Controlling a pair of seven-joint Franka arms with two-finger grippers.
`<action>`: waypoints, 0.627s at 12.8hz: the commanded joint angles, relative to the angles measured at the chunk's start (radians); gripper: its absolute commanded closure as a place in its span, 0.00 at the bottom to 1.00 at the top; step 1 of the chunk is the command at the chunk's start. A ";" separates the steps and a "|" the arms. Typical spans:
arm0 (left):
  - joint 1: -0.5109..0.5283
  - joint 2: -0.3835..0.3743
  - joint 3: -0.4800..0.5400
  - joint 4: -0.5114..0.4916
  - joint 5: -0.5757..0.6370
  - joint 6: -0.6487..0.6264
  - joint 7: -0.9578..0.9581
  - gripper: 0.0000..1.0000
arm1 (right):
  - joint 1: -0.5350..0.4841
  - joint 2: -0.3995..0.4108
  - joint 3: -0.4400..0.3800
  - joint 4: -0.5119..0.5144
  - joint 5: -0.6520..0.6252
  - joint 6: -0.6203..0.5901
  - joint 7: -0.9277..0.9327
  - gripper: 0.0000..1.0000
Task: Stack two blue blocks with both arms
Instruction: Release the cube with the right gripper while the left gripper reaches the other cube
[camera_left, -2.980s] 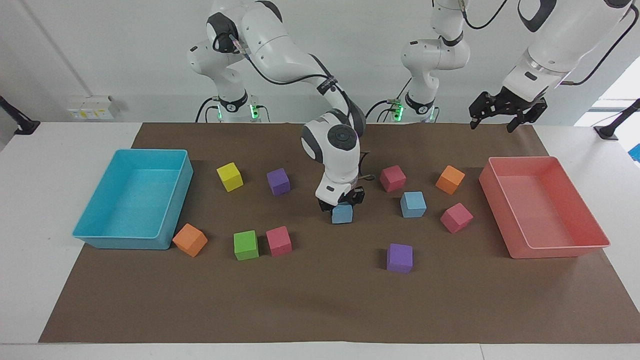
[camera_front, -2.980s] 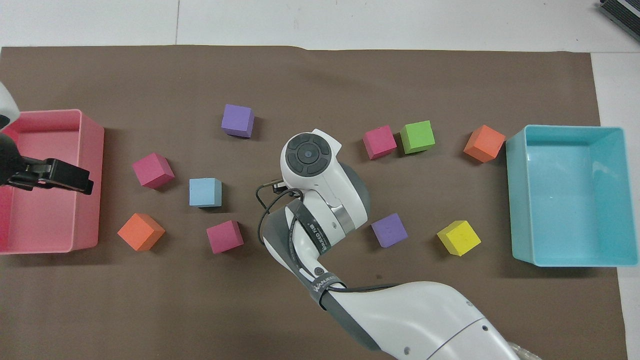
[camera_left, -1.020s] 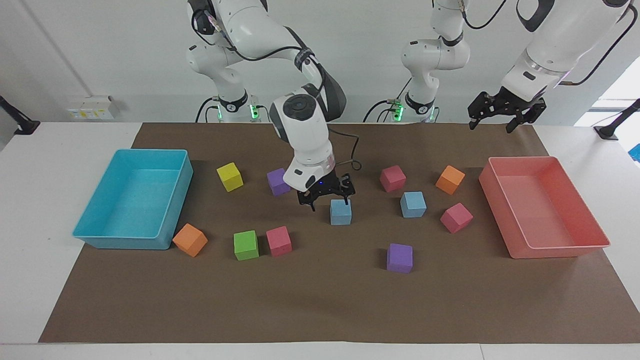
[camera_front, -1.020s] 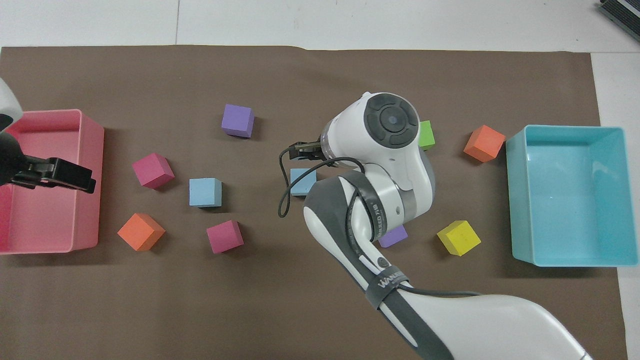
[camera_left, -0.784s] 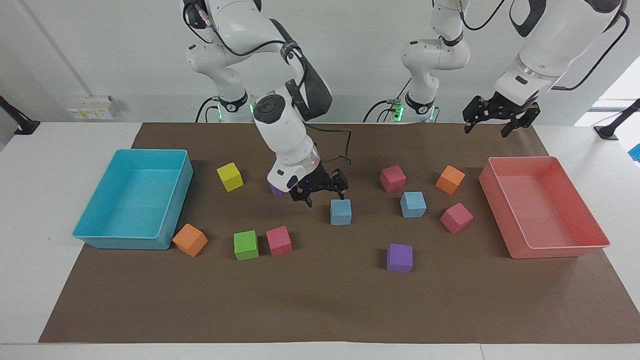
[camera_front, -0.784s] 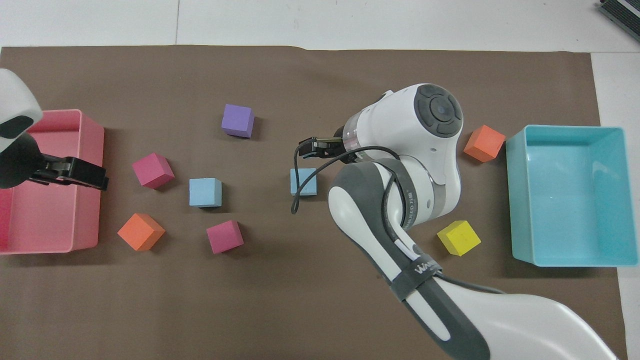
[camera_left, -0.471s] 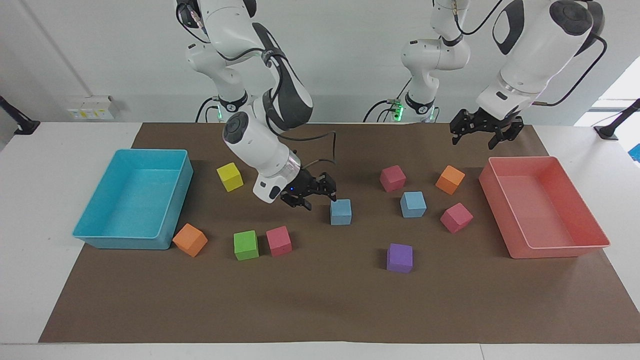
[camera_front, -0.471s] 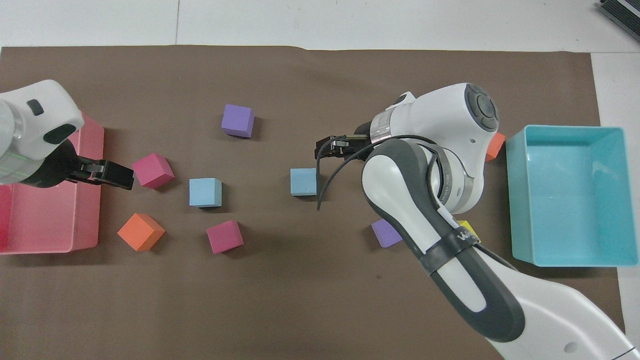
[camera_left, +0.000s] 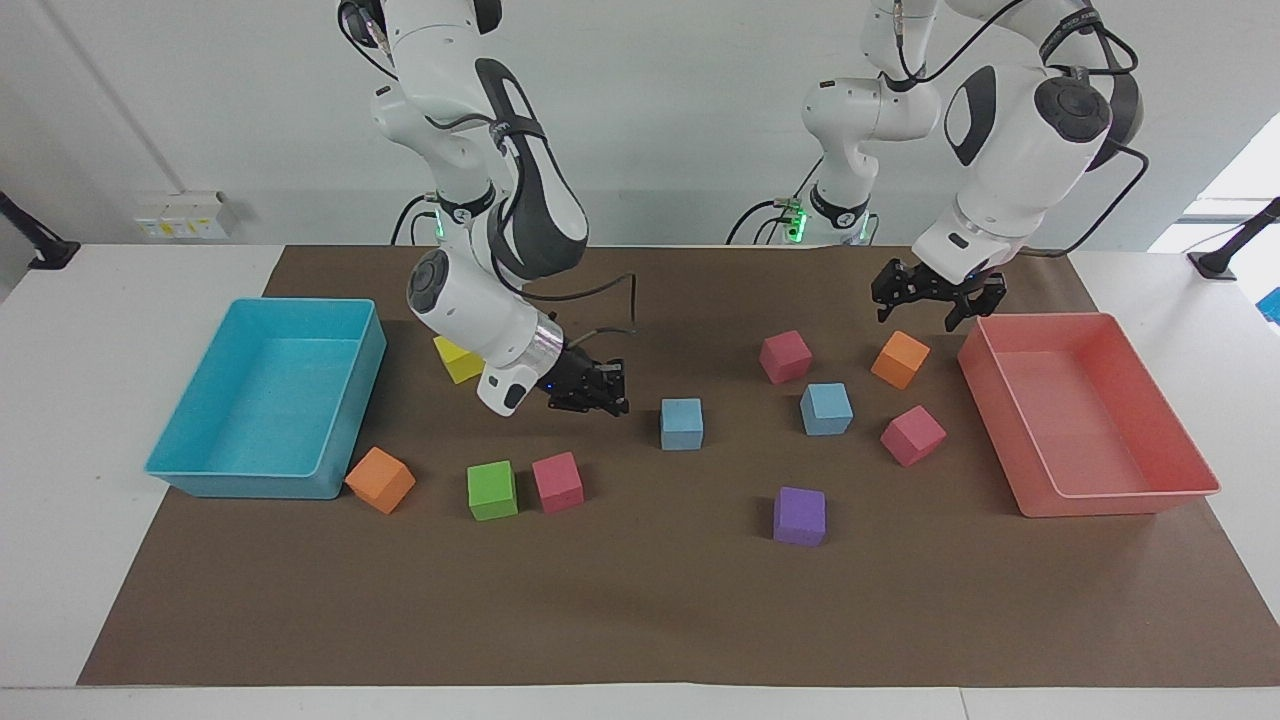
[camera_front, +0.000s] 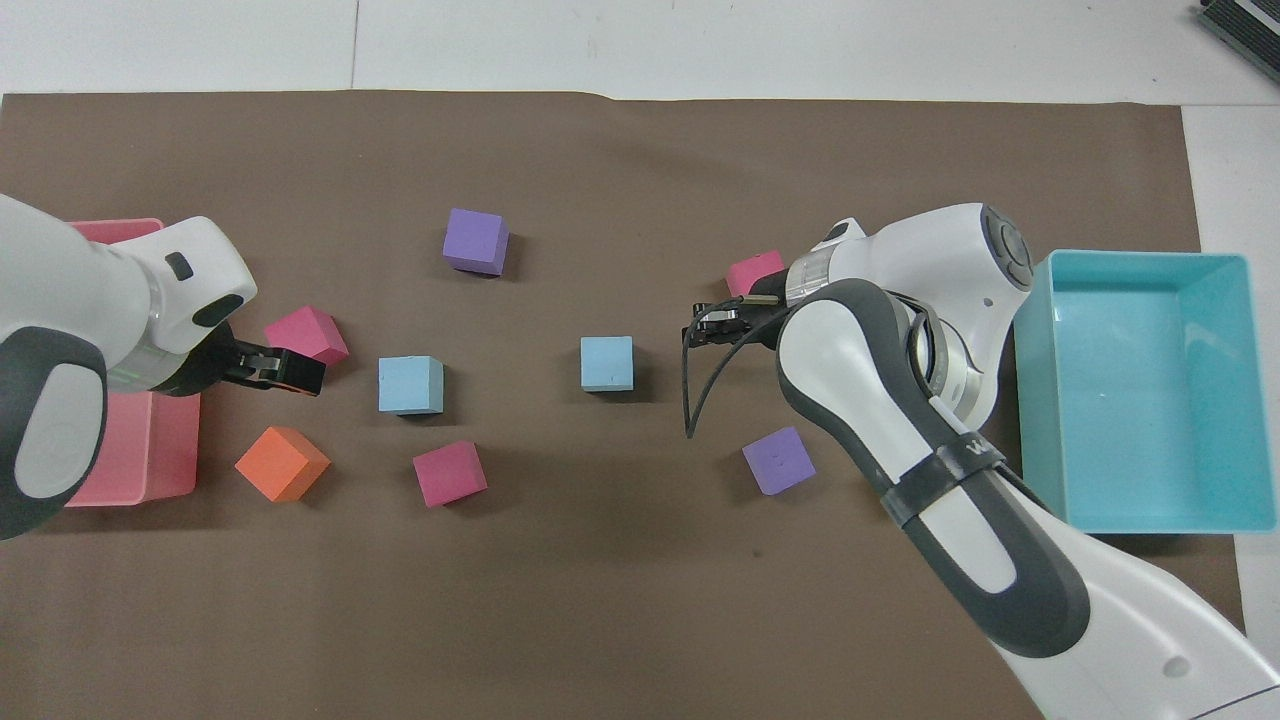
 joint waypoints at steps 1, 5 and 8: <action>-0.049 -0.034 0.013 -0.115 0.008 0.123 -0.053 0.00 | -0.026 0.013 0.013 -0.051 0.099 0.005 -0.151 1.00; -0.102 0.032 0.013 -0.169 0.010 0.236 -0.138 0.00 | -0.010 0.056 0.013 -0.062 0.194 0.018 -0.204 1.00; -0.139 0.089 0.013 -0.178 0.010 0.305 -0.210 0.00 | -0.003 0.073 0.013 -0.091 0.292 0.061 -0.262 1.00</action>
